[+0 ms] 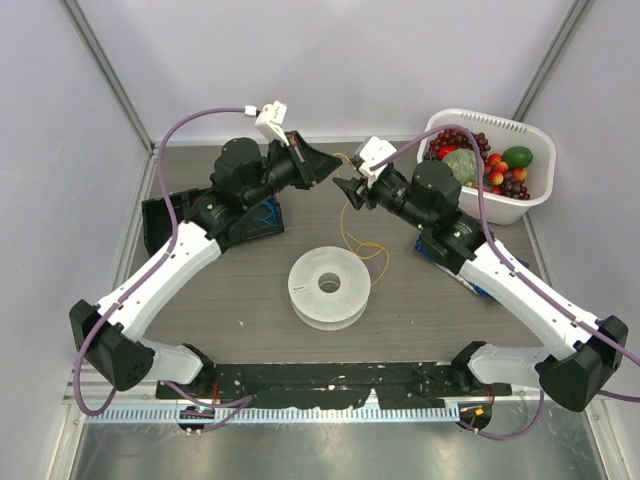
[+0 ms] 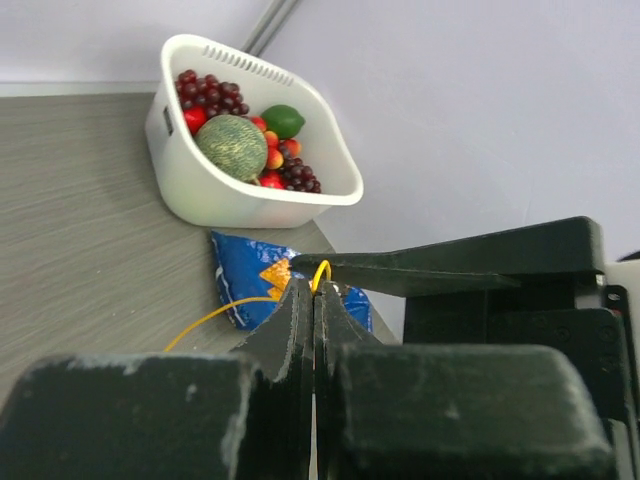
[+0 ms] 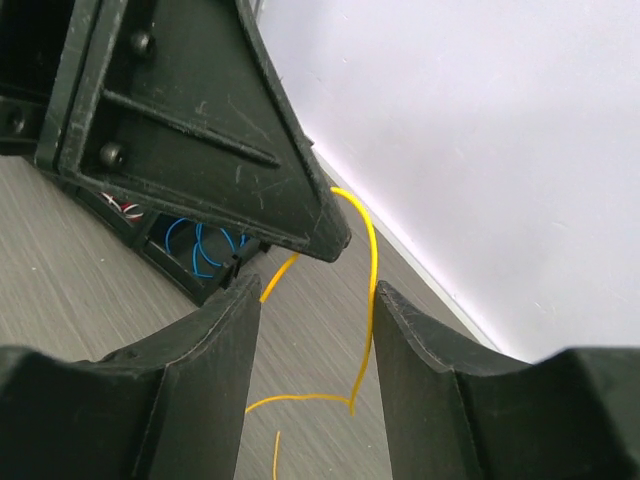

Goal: Wrap the cables

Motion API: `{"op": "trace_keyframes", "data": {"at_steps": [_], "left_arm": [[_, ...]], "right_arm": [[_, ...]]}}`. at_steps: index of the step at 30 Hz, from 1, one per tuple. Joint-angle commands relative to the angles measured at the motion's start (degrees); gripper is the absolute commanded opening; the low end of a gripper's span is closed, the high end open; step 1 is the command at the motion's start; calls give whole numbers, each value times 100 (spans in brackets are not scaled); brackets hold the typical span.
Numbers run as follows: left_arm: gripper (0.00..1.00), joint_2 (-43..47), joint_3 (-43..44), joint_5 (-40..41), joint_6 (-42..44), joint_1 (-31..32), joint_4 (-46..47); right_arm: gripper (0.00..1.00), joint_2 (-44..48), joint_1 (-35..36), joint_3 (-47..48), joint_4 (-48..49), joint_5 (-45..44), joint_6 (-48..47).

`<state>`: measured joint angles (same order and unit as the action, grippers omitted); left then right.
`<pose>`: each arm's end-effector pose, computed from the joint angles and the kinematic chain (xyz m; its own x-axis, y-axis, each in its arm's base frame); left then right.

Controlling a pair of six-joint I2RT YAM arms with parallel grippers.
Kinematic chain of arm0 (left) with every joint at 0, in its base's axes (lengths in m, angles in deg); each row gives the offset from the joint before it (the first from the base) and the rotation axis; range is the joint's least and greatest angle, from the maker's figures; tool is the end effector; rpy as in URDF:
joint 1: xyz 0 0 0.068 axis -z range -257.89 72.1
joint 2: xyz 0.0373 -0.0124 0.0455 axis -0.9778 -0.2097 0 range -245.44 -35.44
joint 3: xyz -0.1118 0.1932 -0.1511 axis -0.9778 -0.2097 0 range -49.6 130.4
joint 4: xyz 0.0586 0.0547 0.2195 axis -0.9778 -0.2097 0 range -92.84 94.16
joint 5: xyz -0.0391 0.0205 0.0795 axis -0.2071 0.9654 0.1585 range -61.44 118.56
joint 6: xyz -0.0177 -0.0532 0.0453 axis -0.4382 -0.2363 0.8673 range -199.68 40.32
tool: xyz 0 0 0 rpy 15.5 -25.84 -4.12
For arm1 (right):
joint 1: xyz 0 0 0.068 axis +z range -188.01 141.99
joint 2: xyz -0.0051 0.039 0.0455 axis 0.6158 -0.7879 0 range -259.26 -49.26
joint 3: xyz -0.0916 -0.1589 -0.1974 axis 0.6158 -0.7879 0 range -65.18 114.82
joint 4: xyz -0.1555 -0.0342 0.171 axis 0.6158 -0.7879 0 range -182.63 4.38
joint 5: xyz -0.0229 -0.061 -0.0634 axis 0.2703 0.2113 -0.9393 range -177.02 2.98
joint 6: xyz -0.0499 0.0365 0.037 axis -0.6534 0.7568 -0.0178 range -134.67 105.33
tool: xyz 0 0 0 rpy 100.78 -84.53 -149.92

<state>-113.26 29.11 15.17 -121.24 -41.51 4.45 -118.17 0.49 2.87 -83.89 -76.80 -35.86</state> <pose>0.2423 -0.1957 0.4343 -0.4941 -0.4376 -0.7512 0.5823 0.4751 -0.6597 0.2085 0.1793 0.4153 0.2829 -0.2296 -0.9313 -0.6963 0.6186 -0.3640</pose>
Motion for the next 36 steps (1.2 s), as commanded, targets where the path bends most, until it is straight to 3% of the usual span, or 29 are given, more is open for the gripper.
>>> {"op": "trace_keyframes", "data": {"at_steps": [1,5,13,15,19,30,32,36], "left_arm": [[0,145,328,748,17,167,-389],[0,74,530,1154,-106,282,-741],[0,144,452,1084,-203,308,-636],[0,162,425,1154,-221,308,-636],[0,162,408,1242,-282,326,-627],[0,434,-31,742,-125,326,74],[14,557,-172,514,-2,308,277],[68,645,-33,-119,253,19,-11]], "right_arm": [[54,-27,105,366,248,-336,-227],[54,-114,149,437,239,-424,-289],[51,-167,167,358,195,-362,-315],[45,-150,166,349,222,-398,-307],[22,-123,167,349,266,-380,-307],[1,-44,167,244,169,-169,-140],[1,-18,140,244,169,-195,-78],[1,87,0,244,64,-292,-8]]}}
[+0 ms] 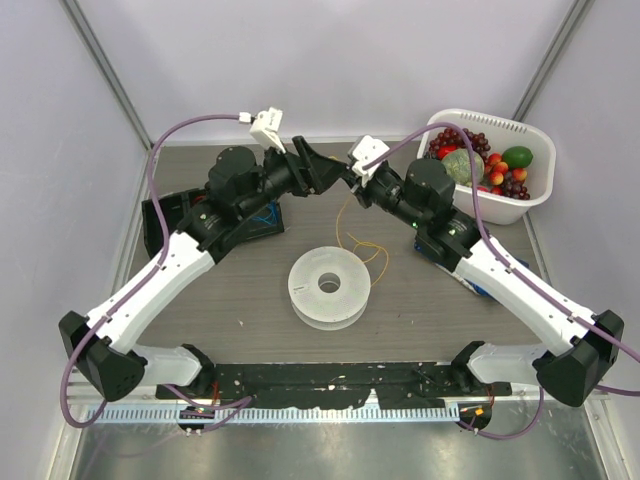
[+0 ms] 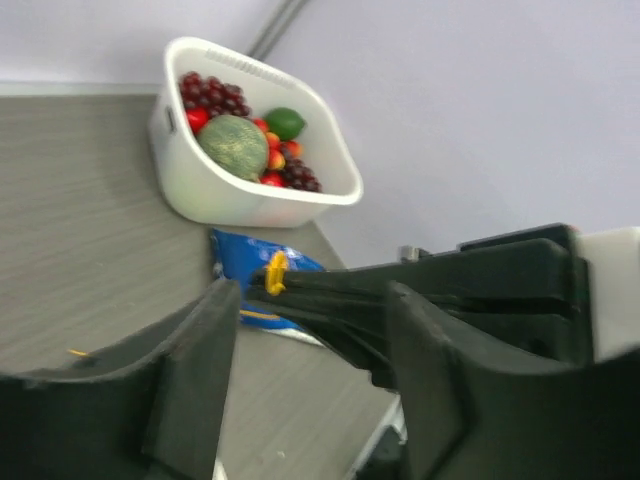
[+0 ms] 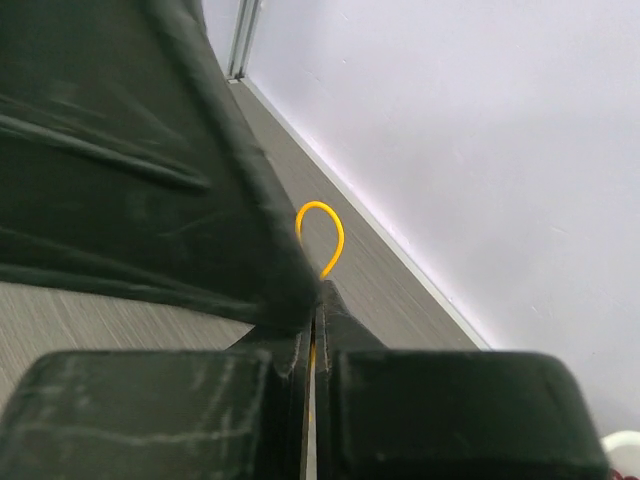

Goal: Wrap the cables

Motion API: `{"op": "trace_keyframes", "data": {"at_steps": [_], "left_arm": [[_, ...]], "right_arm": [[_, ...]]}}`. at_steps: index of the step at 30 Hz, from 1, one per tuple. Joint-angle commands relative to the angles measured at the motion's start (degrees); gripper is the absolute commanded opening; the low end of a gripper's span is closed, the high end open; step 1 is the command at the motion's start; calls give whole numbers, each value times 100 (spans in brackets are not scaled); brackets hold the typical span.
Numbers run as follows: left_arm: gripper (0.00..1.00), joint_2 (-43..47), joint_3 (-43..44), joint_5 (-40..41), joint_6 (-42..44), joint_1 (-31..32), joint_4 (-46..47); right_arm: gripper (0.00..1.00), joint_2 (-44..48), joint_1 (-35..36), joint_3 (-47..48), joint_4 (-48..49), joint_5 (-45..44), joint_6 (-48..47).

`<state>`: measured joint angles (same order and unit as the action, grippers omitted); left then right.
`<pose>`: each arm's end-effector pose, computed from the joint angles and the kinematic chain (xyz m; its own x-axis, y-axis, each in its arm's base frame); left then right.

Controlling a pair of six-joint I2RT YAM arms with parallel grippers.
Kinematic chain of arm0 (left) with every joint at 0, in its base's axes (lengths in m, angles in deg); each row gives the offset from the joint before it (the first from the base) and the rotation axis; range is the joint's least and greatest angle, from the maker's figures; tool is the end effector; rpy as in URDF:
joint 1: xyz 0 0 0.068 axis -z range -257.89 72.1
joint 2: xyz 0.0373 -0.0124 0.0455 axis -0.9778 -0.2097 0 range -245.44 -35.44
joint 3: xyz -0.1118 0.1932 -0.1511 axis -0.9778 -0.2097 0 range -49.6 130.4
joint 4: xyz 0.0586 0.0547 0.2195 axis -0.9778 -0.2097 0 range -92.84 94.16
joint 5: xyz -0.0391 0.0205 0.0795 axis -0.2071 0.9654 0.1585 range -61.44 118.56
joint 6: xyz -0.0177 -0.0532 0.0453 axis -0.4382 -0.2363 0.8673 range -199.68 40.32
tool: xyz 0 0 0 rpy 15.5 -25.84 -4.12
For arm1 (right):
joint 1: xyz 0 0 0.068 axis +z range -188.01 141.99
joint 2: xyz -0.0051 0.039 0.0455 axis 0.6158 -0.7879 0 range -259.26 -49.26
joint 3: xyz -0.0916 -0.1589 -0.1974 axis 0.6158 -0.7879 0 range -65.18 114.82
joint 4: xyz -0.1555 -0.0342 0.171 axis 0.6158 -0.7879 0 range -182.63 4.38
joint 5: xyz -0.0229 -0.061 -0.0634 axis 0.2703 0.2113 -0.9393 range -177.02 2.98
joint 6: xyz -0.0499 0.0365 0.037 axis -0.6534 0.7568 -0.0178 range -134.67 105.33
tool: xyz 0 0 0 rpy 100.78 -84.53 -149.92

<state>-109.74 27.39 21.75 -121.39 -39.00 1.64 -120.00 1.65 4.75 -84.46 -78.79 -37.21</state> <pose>0.2249 -0.1906 0.4348 -0.4745 -0.4661 -0.7467 0.5359 0.5200 -0.6651 0.2124 0.1870 0.4171 0.2889 -0.2534 -0.9232 -0.6833 0.6209 -0.3842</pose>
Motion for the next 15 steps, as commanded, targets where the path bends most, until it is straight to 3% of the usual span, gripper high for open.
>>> {"op": "trace_keyframes", "data": {"at_steps": [1,4,7,9,12,15], "left_arm": [[77,302,219,-865,304,-364,-122],[98,381,212,-1672,427,-1048,-660],[100,495,-288,-2716,558,-1831,-1065],[100,566,-570,-3176,1128,-2052,-1486],[100,514,-790,-3511,2497,-2088,-2653],[99,373,-1115,-3161,2860,-2096,-3174]], "right_arm": [[1,306,-212,3,68,-93,110],[1,534,-555,-93,-29,107,284],[1,623,-1449,-15,-73,424,707],[1,605,-2011,160,-73,696,1023],[1,579,-2594,477,-82,856,1182],[1,561,-3095,880,-247,909,1095]]}}
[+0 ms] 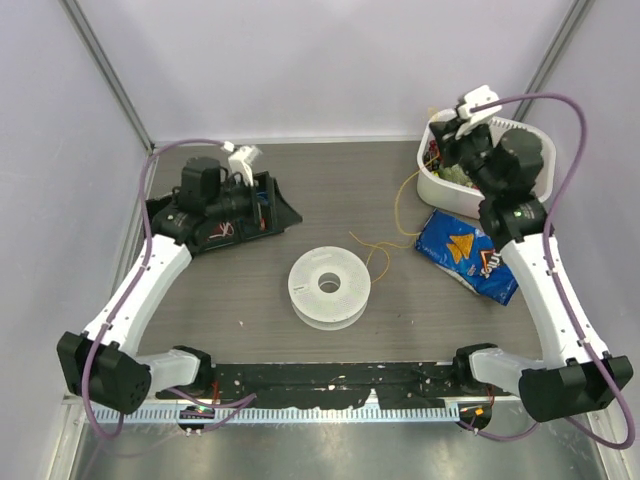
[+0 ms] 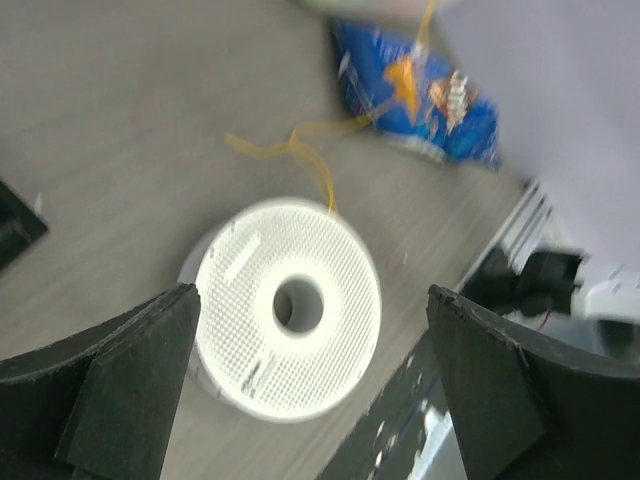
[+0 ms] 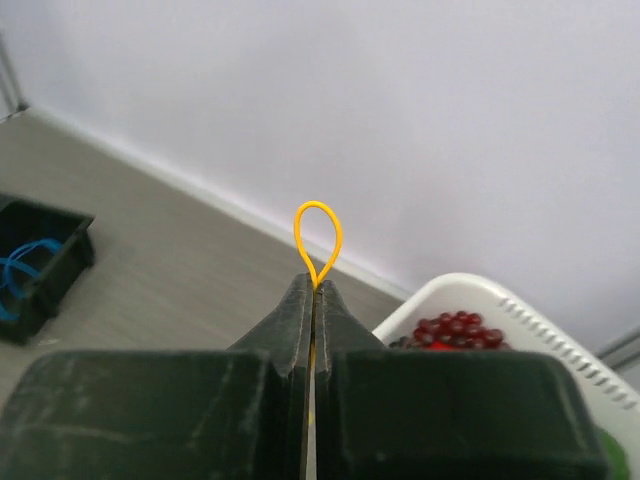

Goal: Wrap the cables

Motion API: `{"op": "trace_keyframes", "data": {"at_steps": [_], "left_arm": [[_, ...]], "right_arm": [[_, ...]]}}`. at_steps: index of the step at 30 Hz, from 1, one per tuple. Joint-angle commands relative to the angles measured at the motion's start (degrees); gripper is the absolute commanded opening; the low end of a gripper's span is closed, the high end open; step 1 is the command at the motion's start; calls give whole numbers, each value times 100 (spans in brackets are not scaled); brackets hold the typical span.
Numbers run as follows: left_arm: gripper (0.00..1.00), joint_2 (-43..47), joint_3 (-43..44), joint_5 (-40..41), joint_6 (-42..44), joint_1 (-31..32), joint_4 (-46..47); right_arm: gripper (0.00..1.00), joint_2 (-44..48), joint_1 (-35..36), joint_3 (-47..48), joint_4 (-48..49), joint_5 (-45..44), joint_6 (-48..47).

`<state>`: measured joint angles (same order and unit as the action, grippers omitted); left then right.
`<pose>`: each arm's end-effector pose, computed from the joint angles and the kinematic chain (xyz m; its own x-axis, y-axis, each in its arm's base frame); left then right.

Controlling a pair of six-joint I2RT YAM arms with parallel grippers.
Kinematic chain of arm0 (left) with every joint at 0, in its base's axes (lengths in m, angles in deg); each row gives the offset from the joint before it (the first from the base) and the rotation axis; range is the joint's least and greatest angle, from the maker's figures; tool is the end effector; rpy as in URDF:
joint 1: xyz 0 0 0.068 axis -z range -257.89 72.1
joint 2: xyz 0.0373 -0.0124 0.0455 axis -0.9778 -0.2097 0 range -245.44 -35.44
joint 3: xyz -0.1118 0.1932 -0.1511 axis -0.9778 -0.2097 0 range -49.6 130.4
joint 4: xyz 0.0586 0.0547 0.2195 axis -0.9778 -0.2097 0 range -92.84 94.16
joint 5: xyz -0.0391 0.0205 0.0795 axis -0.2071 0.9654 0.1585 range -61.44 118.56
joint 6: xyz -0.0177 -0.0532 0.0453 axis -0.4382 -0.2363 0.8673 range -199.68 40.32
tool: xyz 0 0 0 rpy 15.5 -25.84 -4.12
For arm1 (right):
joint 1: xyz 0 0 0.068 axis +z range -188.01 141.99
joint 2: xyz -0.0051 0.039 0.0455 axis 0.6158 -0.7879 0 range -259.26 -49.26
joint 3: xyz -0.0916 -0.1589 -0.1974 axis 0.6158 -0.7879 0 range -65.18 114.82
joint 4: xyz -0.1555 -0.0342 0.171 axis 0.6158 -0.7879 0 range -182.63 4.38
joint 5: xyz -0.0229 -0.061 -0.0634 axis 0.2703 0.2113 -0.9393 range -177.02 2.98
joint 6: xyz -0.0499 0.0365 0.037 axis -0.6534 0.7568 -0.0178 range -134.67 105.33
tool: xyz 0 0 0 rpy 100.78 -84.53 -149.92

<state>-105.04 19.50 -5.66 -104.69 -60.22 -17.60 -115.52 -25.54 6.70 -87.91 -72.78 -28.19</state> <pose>0.2365 -0.1106 0.3692 -0.6429 -0.1621 -0.7486 0.5243 0.6194 -0.5844 0.2456 0.0692 0.4403 0.1603 -0.1967 -0.9673 -0.4233 0.8716 -0.2474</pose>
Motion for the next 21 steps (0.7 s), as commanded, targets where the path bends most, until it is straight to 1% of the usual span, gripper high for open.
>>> {"op": "trace_keyframes", "data": {"at_steps": [1,2,4,8,10,15,16,18,21], "left_arm": [[100,-123,-475,-289,1201,35,-1234],[100,-141,-659,-183,1140,26,-1156],[100,-360,-819,-234,1174,26,-1234],[100,-1027,-1038,-200,1289,26,-1323],[100,-1318,-1153,-260,1236,35,-1112],[100,-1872,-1381,-673,1105,52,-269],[96,-1986,-1417,-761,1069,61,-128],[86,-2223,-1435,-867,955,122,66],[75,-2531,-1513,-1147,587,210,425]], "right_arm": [[1,113,-551,766,79,316,105],[1,96,-622,897,62,273,60],[1,78,-859,1160,61,194,-133],[1,87,-1062,1610,53,167,-230],[1,122,-1071,1645,35,316,-152],[1,272,-1071,1330,-420,1263,130],[1,271,-1071,1320,-518,1361,322],[1,219,-1071,1329,-895,1537,515],[1,113,-1080,1373,-1203,1319,762]]}}
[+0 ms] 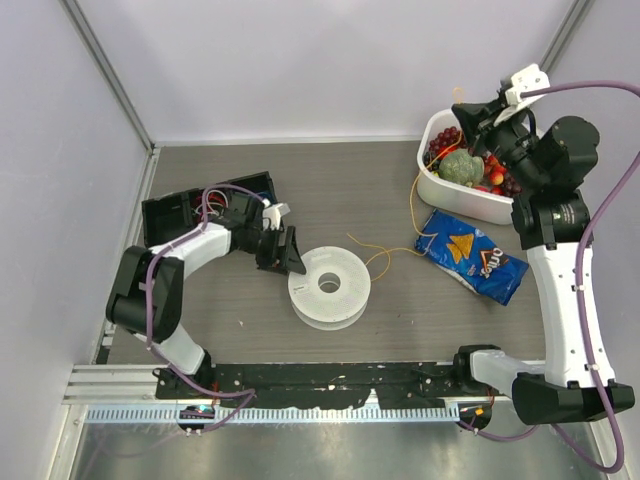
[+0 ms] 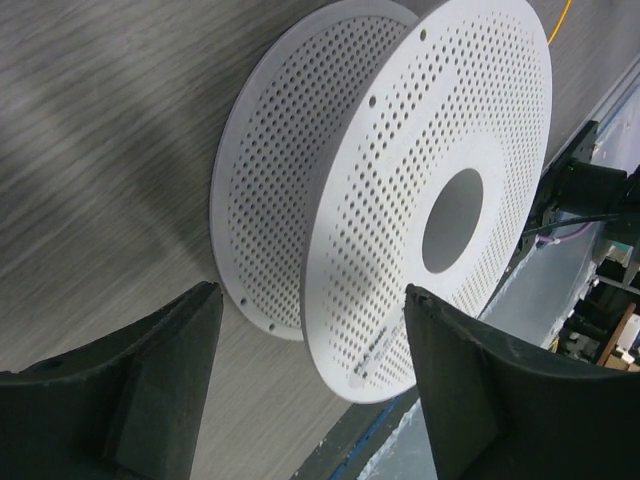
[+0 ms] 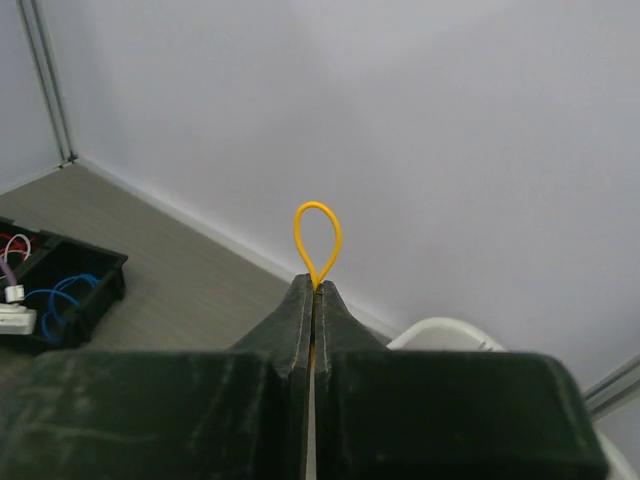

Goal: Wrap the cables

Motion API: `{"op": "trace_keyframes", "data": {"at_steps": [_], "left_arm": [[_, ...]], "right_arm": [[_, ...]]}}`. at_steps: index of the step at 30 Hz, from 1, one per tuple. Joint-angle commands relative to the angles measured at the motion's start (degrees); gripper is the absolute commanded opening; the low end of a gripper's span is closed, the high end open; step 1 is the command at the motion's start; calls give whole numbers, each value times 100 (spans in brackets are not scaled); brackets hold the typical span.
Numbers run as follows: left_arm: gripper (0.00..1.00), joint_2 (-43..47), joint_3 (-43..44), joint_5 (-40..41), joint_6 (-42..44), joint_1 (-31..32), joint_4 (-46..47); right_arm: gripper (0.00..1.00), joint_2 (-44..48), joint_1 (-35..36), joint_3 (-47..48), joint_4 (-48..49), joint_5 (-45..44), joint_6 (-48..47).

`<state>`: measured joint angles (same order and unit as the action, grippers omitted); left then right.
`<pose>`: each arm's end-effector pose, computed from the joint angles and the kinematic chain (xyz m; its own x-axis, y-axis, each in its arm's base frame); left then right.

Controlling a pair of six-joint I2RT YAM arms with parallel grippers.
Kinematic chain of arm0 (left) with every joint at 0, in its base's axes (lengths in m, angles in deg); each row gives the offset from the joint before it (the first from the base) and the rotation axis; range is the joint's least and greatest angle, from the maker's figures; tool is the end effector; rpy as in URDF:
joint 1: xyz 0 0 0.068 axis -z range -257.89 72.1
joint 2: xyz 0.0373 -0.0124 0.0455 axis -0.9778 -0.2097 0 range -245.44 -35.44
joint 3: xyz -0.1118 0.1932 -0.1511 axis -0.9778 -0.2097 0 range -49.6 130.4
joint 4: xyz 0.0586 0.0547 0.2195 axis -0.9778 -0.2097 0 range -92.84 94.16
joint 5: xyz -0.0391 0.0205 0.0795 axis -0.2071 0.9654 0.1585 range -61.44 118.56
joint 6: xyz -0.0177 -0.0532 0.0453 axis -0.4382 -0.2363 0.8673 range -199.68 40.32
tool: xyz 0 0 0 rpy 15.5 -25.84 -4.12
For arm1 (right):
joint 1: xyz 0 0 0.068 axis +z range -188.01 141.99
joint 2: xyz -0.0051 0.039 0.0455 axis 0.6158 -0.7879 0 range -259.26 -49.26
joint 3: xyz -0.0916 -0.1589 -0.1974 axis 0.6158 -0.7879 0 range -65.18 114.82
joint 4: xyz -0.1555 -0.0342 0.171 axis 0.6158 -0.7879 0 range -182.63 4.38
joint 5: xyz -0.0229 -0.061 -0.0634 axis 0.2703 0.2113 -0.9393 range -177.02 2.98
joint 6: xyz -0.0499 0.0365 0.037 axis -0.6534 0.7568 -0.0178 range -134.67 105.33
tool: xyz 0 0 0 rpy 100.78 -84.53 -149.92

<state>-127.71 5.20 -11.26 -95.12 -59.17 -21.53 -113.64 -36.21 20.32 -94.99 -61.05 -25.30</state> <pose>0.2639 -0.1298 0.1837 -0.9531 0.1071 -0.2831 0.2766 0.6879 -0.6710 0.2103 0.0326 0.5078 0.2845 -0.1570 -0.9457 -0.4113 0.8711 -0.2684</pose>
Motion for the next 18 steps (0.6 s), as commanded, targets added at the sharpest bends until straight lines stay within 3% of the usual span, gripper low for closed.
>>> {"op": "trace_keyframes", "data": {"at_steps": [1,4,8,11,13,14,18], "left_arm": [[72,-317,-145,-702,-468,132,1012],[59,-449,-356,-1036,-898,167,1828],[51,-722,-480,-1248,-1452,193,2524],[26,-854,-401,-1476,-1611,185,2736],[6,-741,-173,-1582,-1454,176,2317],[0,-627,98,-1556,-1053,176,1662],[0,470,741,-1276,565,193,-257]], "right_arm": [[1,-110,-5,-6,-627,49,518],[1,-206,-13,-24,-996,109,527],[1,-303,-13,-243,-1383,285,536],[1,-364,-5,-480,-1558,399,396],[1,-479,-5,-481,-1804,312,230],[1,-583,-13,-437,-1997,103,194],[1,-865,-5,97,-2594,-304,-17]]}}
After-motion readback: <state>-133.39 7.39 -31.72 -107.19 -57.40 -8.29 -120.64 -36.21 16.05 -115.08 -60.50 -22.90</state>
